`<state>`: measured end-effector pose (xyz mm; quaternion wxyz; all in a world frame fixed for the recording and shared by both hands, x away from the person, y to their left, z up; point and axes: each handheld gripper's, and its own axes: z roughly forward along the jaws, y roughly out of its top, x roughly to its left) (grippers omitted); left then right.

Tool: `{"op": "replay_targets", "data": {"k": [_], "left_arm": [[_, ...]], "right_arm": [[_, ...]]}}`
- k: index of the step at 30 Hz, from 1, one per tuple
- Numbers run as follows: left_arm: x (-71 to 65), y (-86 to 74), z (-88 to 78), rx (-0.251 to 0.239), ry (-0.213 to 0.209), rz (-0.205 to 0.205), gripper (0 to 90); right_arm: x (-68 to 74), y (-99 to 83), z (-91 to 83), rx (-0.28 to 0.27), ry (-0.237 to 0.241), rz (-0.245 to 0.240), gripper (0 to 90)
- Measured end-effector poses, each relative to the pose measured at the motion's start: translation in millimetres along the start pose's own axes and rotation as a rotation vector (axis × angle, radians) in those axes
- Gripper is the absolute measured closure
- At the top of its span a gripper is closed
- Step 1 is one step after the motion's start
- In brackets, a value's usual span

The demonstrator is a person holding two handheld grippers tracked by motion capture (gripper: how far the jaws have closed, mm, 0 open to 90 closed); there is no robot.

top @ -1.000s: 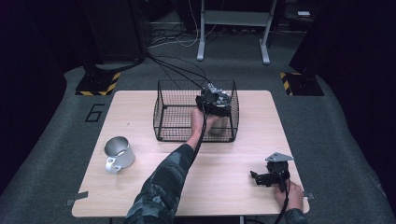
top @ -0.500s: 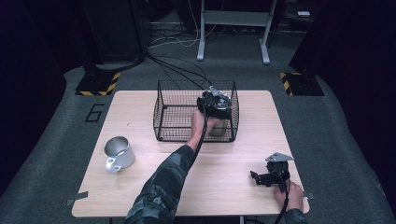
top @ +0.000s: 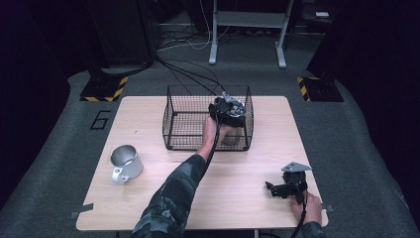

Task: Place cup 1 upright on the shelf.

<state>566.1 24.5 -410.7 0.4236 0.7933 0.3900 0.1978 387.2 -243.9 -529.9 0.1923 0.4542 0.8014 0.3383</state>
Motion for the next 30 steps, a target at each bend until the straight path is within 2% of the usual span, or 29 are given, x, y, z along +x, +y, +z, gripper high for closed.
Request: {"op": "replay_targets", "data": {"k": [8,17,22,28,29,30], "left_arm": [[2.2,2.1,-20.3,0.003,-0.021,0.009,0.1],[3.4,-0.2,-46.3,-0.023,-0.037,0.008,0.2],[2.7,-3.3,-63.8,-0.031,-0.048,0.025,0.2],[2.7,-3.3,-63.8,-0.031,-0.048,0.025,0.2],[3.5,-10.3,-86.1,-0.032,-0.045,0.056,0.2],[3.5,-10.3,-86.1,-0.032,-0.045,0.056,0.3]], "right_arm": [[0.0,0.0,0.0,0.0,0.0,0.0,0.0],[0.1,-0.1,0.3,-0.002,-0.001,-0.001,0.0],[0.1,0.0,0.3,-0.002,-0.001,0.0,0.0],[0.0,-0.1,0.3,-0.002,-0.001,-0.001,0.0],[0.0,-0.1,0.3,-0.002,-0.001,-0.001,0.0],[0.0,-0.1,0.3,-0.002,-0.001,-0.001,0.0]]}}
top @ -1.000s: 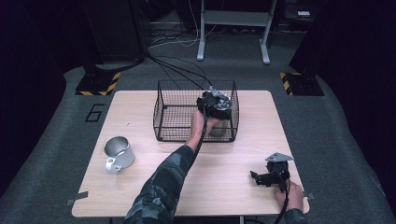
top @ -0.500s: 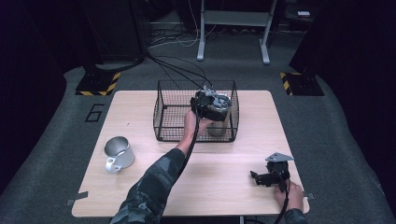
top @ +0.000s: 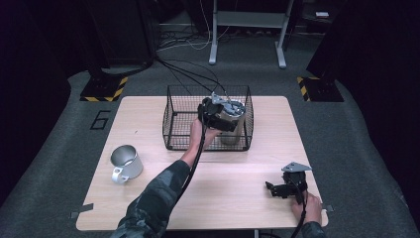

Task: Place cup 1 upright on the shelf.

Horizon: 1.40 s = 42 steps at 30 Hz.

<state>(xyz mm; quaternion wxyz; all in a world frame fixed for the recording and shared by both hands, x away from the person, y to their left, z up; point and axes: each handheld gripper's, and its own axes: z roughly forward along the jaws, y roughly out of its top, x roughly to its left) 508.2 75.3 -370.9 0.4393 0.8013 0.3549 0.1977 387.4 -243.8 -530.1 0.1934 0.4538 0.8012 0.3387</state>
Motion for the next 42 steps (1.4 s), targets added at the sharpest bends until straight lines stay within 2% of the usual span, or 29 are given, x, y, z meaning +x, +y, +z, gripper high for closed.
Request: {"op": "replay_targets", "data": {"k": [1,8,11,23,27,30,42], "left_arm": [[1.1,-4.3,-9.3,0.002,0.004,0.007,0.3],[3.9,-19.0,-39.6,-0.003,0.022,0.045,0.7],[5.4,-25.7,-51.5,-0.009,0.027,0.047,0.7],[10.6,-51.6,-84.7,0.003,0.061,0.062,0.5],[12.8,-61.2,-95.2,0.003,0.072,0.052,0.5],[14.3,-68.4,-103.2,0.006,0.087,0.064,0.5],[29.6,-97.2,-137.7,0.001,0.13,0.028,0.3]], "right_arm": [[0.2,0.0,0.1,0.0,-0.001,0.002,0.0],[0.3,0.1,0.1,-0.001,-0.001,0.004,0.0],[0.3,0.1,0.1,-0.001,-0.001,0.004,0.0],[0.4,0.1,0.2,-0.001,-0.001,0.005,0.0],[0.3,0.1,0.2,-0.001,0.0,0.005,0.0],[0.4,0.2,0.2,-0.001,0.0,0.005,0.0],[0.4,0.2,0.2,-0.001,0.0,0.005,0.0]]}}
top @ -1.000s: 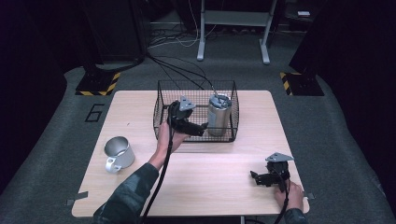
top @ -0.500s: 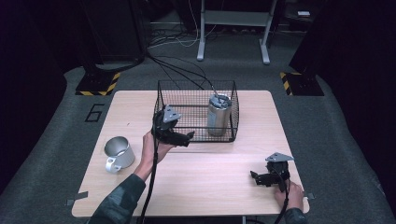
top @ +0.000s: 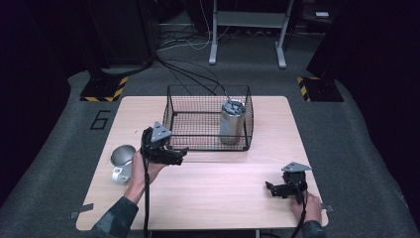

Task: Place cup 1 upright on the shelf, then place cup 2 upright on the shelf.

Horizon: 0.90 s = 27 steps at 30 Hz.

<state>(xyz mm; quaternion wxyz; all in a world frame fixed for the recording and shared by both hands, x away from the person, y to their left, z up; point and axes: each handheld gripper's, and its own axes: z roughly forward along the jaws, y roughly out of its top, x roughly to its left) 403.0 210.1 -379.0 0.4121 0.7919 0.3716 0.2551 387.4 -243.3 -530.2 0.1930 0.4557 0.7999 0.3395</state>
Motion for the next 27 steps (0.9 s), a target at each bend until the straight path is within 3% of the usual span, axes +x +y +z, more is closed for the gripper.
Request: {"op": "replay_targets", "data": {"k": [5,13,27], "left_arm": [[6.9,-12.4,-15.0,0.0,0.024,-0.005,0.2],[21.9,-32.9,-35.8,-0.008,0.066,-0.048,0.1],[57.9,-75.5,-58.0,-0.006,0.186,-0.163,0.0]], "right_arm": [[0.0,0.0,0.0,0.0,0.0,-0.001,0.0],[0.0,0.0,0.0,0.0,0.0,0.0,0.0],[0.0,0.0,0.0,0.0,0.0,0.0,0.0]]}}
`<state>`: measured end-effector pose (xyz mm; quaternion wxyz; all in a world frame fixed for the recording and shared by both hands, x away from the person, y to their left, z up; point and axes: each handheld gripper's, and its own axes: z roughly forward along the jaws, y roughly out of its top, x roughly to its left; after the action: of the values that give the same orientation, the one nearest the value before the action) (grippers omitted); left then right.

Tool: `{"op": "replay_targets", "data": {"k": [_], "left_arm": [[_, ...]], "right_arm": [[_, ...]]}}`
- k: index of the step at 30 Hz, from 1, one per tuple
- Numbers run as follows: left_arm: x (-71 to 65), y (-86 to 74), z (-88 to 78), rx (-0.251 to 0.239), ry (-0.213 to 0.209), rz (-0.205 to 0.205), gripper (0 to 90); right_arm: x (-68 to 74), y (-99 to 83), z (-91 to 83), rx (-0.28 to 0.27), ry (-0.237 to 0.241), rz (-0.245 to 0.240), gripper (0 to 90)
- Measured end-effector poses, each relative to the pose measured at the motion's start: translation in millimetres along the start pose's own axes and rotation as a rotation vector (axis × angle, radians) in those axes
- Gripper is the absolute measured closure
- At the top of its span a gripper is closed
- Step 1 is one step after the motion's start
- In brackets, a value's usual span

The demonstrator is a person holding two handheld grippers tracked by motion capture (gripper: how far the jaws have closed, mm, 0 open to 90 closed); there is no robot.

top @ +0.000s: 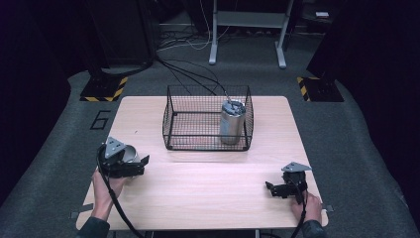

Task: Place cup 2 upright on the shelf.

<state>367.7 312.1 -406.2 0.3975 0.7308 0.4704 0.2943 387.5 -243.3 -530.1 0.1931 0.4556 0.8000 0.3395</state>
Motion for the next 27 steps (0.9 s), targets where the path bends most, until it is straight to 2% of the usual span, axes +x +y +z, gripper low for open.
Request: {"op": "replay_targets", "data": {"k": [4,8,12,17,23,27], "left_arm": [[11.0,-7.8,-1.1,0.005,0.026,-0.024,0.0],[25.2,-17.0,1.1,0.019,0.048,-0.071,0.0],[37.4,-26.5,7.5,0.048,0.064,-0.108,0.0],[47.4,-36.0,16.7,0.06,0.075,-0.154,0.0],[50.6,-41.2,24.6,0.078,0.071,-0.168,0.0],[48.5,-42.8,29.5,0.082,0.077,-0.162,0.5]], "right_arm": [[0.0,0.0,0.0,0.0,0.0,0.0,0.0],[0.0,0.0,0.0,0.0,0.0,0.0,0.0],[0.0,0.0,0.0,0.0,0.0,0.0,0.0],[0.0,0.0,0.0,0.0,0.0,0.0,0.0],[0.0,0.0,0.0,0.0,0.0,0.0,0.0],[0.1,0.0,0.0,0.0,0.0,0.0,0.0]]}}
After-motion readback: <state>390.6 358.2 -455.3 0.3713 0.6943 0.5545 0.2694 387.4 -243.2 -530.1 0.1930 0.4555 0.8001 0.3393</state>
